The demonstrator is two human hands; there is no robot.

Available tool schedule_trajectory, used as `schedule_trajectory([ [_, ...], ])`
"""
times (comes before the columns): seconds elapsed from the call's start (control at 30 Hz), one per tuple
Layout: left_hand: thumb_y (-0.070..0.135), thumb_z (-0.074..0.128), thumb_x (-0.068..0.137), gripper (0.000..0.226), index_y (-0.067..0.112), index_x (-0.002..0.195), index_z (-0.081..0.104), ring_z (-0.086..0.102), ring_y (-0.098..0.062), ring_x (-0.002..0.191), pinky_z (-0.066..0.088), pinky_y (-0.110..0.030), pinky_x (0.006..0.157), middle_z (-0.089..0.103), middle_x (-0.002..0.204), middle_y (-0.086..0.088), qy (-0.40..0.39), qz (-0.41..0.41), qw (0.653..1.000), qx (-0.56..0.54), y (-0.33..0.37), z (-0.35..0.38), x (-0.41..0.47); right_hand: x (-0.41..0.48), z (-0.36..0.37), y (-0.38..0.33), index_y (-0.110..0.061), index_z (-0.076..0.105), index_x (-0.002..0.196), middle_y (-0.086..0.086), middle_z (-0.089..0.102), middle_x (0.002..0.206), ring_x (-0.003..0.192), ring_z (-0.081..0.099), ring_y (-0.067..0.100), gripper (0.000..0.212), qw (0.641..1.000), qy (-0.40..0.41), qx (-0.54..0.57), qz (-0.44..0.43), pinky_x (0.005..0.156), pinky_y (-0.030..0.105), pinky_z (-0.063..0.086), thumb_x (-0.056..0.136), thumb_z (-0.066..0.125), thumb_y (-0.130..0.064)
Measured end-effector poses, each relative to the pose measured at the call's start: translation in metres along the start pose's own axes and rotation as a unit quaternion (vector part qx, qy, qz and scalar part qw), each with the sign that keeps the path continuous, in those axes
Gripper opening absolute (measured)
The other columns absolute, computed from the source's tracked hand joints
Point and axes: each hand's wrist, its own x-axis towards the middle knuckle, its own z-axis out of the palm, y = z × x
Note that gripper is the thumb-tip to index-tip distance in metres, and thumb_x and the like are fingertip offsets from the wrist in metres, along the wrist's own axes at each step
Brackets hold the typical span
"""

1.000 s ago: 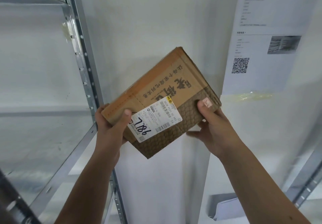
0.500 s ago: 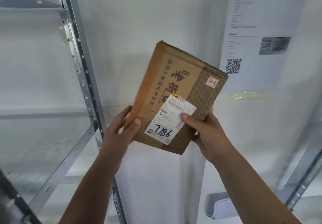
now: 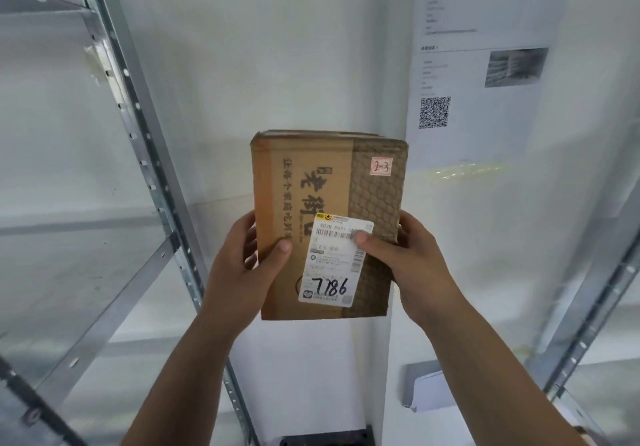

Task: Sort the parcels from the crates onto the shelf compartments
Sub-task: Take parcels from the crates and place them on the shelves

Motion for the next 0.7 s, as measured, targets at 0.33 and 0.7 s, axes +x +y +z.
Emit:
schedule_trajectory([
  [0.33,0.039,0.072,0.096,0.049,0.033,0.140,0.051,0.069,-0.006,0.109,0.054,-0.021,0.075,0.067,0.128,0.021,0.013,-0.093,0.996,-0.008,0.003,0.043,-0.034,-0.033,-0.043,0.019,-0.033,0.063,0.139,-0.009,0.079,0.115,0.106,0.077,0.014,0.063,0.999,0.021,-0.004,0.031,0.087,0.036,0.065,0.082,0.088,-0.021],
  [0.7,0.037,0.074,0.095,0.063,0.039,0.149,0.041,0.072,-0.002,0.106,0.061,-0.029,0.082,0.068,0.130,0.020,-0.049,-0.127,0.990,-0.020,0.001,0.095,-0.079,-0.092,-0.088,0.031,-0.026,0.065,0.136,-0.010,0.081,0.110,0.096,0.078,0.010,0.056,0.988,0.125,0.021,0.087,0.070,0.022,0.061,0.085,0.086,-0.015],
])
